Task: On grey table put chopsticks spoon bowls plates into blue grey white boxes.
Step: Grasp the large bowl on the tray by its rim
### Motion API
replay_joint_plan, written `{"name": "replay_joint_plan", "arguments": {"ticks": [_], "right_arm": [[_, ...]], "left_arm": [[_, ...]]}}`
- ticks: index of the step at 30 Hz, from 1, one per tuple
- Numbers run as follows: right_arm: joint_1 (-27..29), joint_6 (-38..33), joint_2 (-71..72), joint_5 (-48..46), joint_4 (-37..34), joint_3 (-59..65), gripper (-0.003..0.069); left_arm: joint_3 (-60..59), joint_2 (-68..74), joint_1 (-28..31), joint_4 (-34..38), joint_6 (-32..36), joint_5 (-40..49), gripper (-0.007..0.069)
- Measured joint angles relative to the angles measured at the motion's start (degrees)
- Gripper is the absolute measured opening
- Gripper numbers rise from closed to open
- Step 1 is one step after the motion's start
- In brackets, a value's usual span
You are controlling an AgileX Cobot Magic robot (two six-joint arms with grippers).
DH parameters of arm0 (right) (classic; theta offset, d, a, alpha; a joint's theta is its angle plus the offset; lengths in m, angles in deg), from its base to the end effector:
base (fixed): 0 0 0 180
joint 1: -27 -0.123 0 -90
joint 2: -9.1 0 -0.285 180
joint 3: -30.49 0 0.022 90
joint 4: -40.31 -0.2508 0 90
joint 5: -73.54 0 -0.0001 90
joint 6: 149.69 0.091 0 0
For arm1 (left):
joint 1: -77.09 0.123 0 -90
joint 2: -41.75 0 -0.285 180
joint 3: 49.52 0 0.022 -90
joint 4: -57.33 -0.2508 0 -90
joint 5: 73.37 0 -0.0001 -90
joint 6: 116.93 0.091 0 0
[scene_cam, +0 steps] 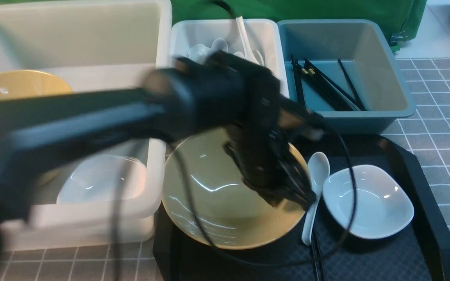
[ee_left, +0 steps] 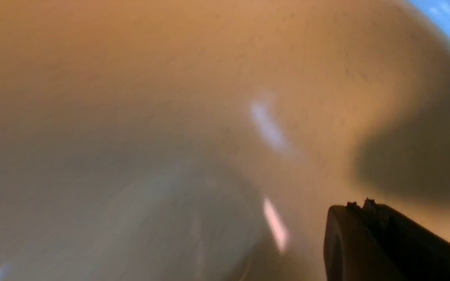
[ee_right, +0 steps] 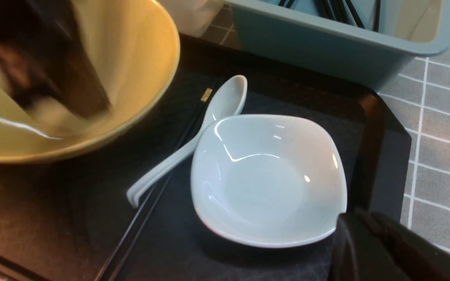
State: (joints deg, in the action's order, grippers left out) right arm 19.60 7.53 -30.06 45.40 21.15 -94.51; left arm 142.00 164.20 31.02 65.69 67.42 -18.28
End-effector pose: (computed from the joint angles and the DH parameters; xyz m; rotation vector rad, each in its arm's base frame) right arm 0.1051 0.0279 0.2604 -0.3335 2.0827 0.1813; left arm 0.2816 -0.3080 0.2069 1.1616 2.7056 -0.3074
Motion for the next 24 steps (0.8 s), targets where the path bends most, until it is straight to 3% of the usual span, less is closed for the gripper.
{"name": "replay_joint_plan", "arguments": {"ticks": [8,14,19,24], "right_arm": [[0.0,0.0,0.0,0.2,-0.1,0.0,0.0034],[0.0,0.0,0.0,0.4,-0.1,0.0,0.0034],[0.0,0.0,0.0,0.6,-0.2,0.0,0.0034],[0.0,0.4,0.0,0.9,-0.2,0.1,0.0034]], "left_arm": [[8.6,3.2,-3.7,8.2,6.3,3.4,-0.0008],[11.0,-0.9,1.6,4.8,4.5,6.3,0.0011],[10.9,-2.3,7.4,-2.2,3.7,12.6,0.0143],[10.5,-0.7,12.0,-5.0,3.0,14.1,0.0395]]}}
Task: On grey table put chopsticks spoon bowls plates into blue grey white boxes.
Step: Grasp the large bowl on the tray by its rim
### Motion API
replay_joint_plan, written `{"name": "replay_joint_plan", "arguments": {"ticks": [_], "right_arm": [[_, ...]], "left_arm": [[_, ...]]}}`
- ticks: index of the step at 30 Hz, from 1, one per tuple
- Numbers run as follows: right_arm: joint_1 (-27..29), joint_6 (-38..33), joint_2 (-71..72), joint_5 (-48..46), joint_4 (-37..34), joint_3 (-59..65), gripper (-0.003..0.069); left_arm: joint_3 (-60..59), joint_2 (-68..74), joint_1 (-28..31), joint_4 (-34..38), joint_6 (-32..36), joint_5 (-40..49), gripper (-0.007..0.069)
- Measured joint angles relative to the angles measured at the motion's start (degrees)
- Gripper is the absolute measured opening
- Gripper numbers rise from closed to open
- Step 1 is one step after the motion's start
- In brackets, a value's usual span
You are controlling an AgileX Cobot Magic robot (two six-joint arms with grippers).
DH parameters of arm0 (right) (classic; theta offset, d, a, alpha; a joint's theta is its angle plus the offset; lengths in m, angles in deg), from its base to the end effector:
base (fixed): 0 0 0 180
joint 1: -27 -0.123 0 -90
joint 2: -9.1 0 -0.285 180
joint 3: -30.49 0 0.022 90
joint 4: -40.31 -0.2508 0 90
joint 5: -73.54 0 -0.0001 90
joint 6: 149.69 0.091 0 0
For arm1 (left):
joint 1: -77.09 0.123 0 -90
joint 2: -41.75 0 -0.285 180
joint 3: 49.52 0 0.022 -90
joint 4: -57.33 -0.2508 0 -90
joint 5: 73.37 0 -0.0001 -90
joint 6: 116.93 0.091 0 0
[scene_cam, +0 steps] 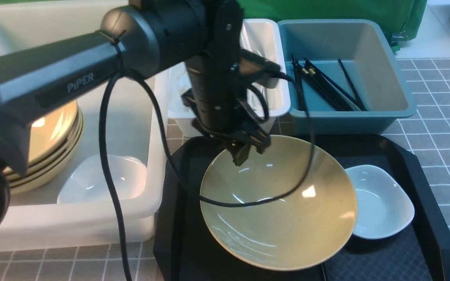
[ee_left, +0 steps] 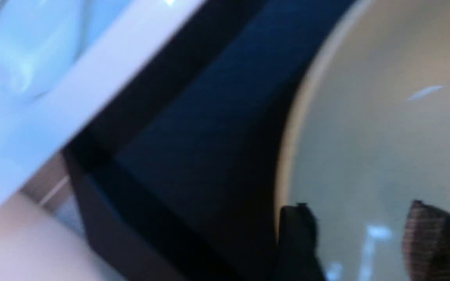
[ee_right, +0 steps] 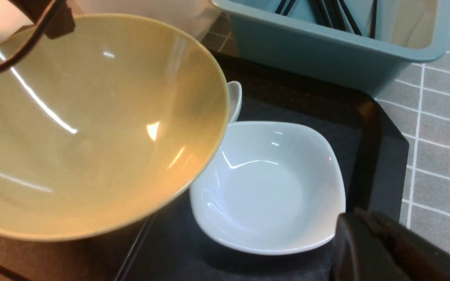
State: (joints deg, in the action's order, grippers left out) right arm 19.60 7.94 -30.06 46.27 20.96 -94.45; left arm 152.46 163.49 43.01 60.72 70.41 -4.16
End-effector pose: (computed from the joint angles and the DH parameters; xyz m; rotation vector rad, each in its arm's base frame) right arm 0.1058 0.0277 0.2612 -0.3182 2.0714 0.1847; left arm 0.3435 -0.2385 0.2554 1.0264 2.7805 -0.1489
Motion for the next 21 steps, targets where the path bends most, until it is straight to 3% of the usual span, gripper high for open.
{"name": "replay_joint_plan", "arguments": {"ticks": [4,7,14,17,21], "right_arm": [[0.0,0.0,0.0,0.1,0.0,0.0,0.0034],[0.0,0.1,0.0,0.2,0.0,0.0,0.0034],[0.0,0.1,0.0,0.2,0.0,0.1,0.0037],[0.0,0.1,0.0,0.2,0.0,0.1,0.0037],[0.0,0.1,0.0,0.2,0.0,0.2,0.0038]], "left_arm": [[0.0,3.0,0.8,-0.1,-0.1,-1.0,0.0466],[0.0,5.3,0.8,0.0,0.0,-1.2,0.045],[0.4,6.9,0.8,3.2,0.9,-0.5,0.0148],[0.5,5.6,0.9,4.4,1.9,0.2,0.0103],[0.3,1.7,2.5,11.3,7.8,1.0,0.0008]]}}
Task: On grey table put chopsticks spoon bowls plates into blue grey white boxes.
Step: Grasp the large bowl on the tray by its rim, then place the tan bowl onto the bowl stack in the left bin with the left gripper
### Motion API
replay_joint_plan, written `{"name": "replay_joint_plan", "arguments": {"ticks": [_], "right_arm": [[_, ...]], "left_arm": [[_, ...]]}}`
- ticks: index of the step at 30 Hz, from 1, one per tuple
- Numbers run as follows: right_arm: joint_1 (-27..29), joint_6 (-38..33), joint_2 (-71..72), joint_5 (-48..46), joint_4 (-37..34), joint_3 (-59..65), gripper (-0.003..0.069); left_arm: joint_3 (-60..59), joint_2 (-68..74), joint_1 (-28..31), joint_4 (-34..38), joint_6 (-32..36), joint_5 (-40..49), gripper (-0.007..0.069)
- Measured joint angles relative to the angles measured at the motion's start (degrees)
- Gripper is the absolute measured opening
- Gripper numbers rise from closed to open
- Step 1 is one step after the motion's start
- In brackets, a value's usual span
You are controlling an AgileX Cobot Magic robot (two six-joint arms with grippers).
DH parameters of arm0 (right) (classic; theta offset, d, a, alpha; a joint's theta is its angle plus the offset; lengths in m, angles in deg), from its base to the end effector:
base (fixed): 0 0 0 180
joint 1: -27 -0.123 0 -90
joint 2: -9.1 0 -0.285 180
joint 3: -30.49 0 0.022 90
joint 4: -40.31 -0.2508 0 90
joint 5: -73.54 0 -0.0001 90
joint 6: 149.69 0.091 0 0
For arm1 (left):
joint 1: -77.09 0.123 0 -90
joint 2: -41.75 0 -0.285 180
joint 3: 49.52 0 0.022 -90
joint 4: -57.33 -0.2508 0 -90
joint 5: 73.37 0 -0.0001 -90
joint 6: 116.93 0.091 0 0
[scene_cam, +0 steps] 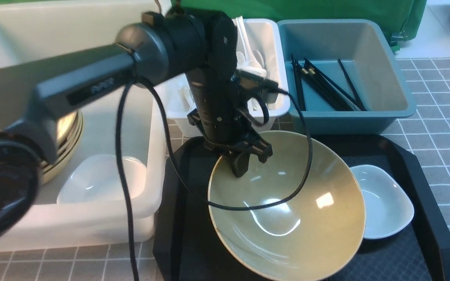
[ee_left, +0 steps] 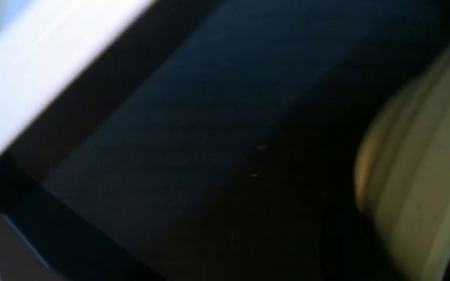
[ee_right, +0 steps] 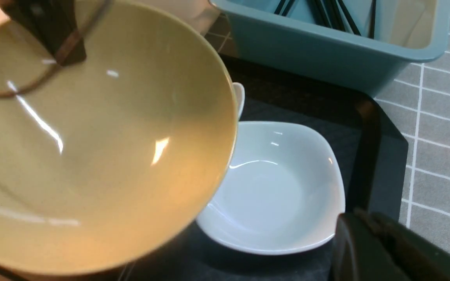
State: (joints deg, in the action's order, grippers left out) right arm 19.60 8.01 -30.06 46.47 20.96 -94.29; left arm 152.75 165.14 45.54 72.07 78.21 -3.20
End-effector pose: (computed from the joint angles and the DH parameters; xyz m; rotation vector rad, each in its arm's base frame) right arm 0.1058 0.0276 0.2605 -0.3158 2.0713 0.1846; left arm 0.3477 -0.2391 0.2470 1.0931 2.7945 -0.4037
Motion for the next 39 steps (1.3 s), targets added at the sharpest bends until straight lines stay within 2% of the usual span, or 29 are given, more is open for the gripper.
{"name": "replay_joint_plan", "arguments": {"ticks": [5,10,12,13,14,15,16,17,18,21,25,33,36,37,39], "right_arm": [[0.0,0.0,0.0,0.0,0.0,0.1,0.0043],[0.0,0.0,0.0,0.0,0.0,0.1,0.0043],[0.0,0.0,0.0,0.0,0.0,0.1,0.0043],[0.0,0.0,0.0,0.0,0.0,0.1,0.0043],[0.0,0.0,0.0,0.0,0.0,0.1,0.0043],[0.0,0.0,0.0,0.0,0.0,0.1,0.0043],[0.0,0.0,0.0,0.0,0.0,0.1,0.0043],[0.0,0.0,0.0,0.0,0.0,0.1,0.0043],[0.0,0.0,0.0,0.0,0.0,0.1,0.0043],[0.0,0.0,0.0,0.2,0.0,0.1,0.0043],[0.0,0.0,0.0,1.5,0.0,0.1,0.0043],[0.0,0.0,0.0,1.7,0.0,0.1,0.0045],[0.0,0.0,0.0,1.7,0.0,0.1,0.0045],[0.0,0.0,0.0,1.7,0.0,0.1,0.0045],[0.0,0.0,0.0,1.7,0.0,0.1,0.0045]], "left_arm": [[-0.4,-6.6,5.9,9.1,7.7,0.6,0.0003],[-0.4,-16.8,17.3,19.4,13.0,0.9,0.0001],[-0.4,-20.2,24.6,20.5,13.7,1.4,0.0001],[-0.4,-20.5,24.6,20.5,13.7,1.4,0.0001],[-0.4,-22.8,32.8,20.5,13.1,1.7,0.0001],[-0.4,-23.5,38.5,19.9,11.7,1.7,0.0001],[-0.4,-23.8,42.3,19.4,10.4,1.7,0.0001],[-0.4,-23.8,43.3,19.3,10.1,1.6,0.0001],[-0.4,-23.9,50.3,17.8,7.1,1.2,0.0001],[-0.4,-23.4,59.9,15.3,3.4,0.4,0.0001],[-2.6,-23.4,64.3,11.0,0.2,-0.7,0.0004],[-15.4,-23.4,64.1,7.1,-1.8,-9.4,0.0052],[-20.1,-23.4,64.1,6.0,-0.5,-13.5,0.0129],[-21.6,-23.4,64.1,5.5,-0.4,-14.0,0.0196],[-21.9,-23.5,64.1,5.6,-0.5,-13.9,0.0271]]}}
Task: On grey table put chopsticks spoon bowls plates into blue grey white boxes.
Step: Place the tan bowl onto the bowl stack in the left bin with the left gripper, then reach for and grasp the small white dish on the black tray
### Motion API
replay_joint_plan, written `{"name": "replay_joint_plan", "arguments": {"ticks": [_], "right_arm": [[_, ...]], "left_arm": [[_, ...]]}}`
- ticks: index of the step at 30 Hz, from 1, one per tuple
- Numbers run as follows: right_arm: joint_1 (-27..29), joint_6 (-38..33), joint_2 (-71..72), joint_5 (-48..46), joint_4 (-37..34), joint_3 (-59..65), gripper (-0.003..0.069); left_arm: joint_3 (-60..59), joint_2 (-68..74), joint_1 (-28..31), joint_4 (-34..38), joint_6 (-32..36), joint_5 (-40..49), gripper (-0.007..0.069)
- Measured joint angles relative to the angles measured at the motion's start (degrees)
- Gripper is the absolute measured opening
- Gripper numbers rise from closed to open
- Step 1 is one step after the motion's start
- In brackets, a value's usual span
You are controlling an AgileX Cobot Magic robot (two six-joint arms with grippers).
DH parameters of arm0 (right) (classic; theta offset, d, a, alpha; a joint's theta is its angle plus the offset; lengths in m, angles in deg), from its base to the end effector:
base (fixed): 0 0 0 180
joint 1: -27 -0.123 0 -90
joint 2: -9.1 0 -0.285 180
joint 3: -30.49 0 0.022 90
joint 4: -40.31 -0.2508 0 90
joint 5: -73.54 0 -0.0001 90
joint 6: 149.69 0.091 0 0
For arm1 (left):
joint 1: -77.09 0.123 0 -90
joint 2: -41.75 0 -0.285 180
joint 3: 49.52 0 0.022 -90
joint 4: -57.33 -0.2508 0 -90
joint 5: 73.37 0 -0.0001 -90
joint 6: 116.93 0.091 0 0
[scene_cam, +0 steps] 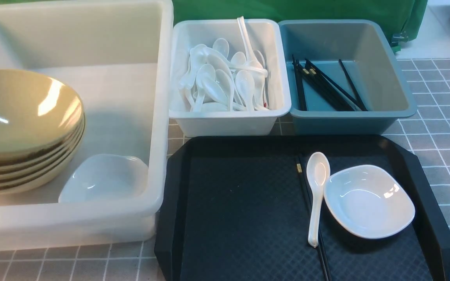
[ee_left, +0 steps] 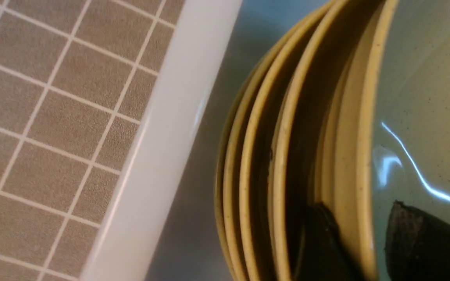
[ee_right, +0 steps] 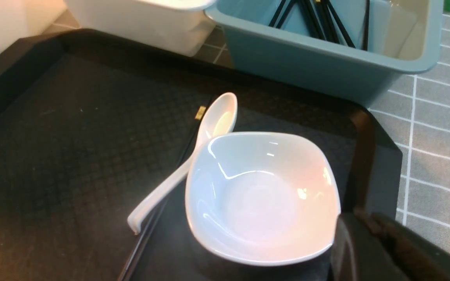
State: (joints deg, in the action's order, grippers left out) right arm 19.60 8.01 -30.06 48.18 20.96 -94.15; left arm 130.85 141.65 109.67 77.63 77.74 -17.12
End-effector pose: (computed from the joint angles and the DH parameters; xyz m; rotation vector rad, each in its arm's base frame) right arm 0.1072 0.0270 0.2619 -0.3048 2.0468 0.1764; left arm 0.2990 0.1599 0.3055 -0.5812 2.5546 -0.1828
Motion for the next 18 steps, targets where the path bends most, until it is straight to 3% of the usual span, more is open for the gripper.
{"name": "replay_joint_plan", "arguments": {"ticks": [5,9,14,16,17,18], "right_arm": [[0.0,0.0,0.0,0.0,0.0,0.0,0.0045],[0.0,0.0,0.0,0.0,0.0,0.0,0.0048],[0.0,0.0,0.0,0.0,0.0,0.1,0.0054],[-0.6,0.0,0.0,0.2,0.0,0.6,0.0057],[-0.7,0.0,0.0,0.2,0.0,0.7,0.0057],[-1.6,0.0,0.0,0.2,0.0,1.0,0.0058]], "left_arm": [[0.3,-3.7,-0.1,-0.6,-3.1,1.1,0.0452],[0.6,-8.7,-0.1,-0.4,-3.7,1.2,0.0463],[0.5,-11.4,-0.1,0.8,-4.0,0.2,0.0356],[-2.7,-10.7,-0.6,1.5,-3.8,-3.0,0.0228],[-3.1,-10.5,-0.7,1.5,-3.8,-3.3,0.0218],[-5.8,-9.6,-1.1,1.5,-3.4,-5.5,0.0141]]}}
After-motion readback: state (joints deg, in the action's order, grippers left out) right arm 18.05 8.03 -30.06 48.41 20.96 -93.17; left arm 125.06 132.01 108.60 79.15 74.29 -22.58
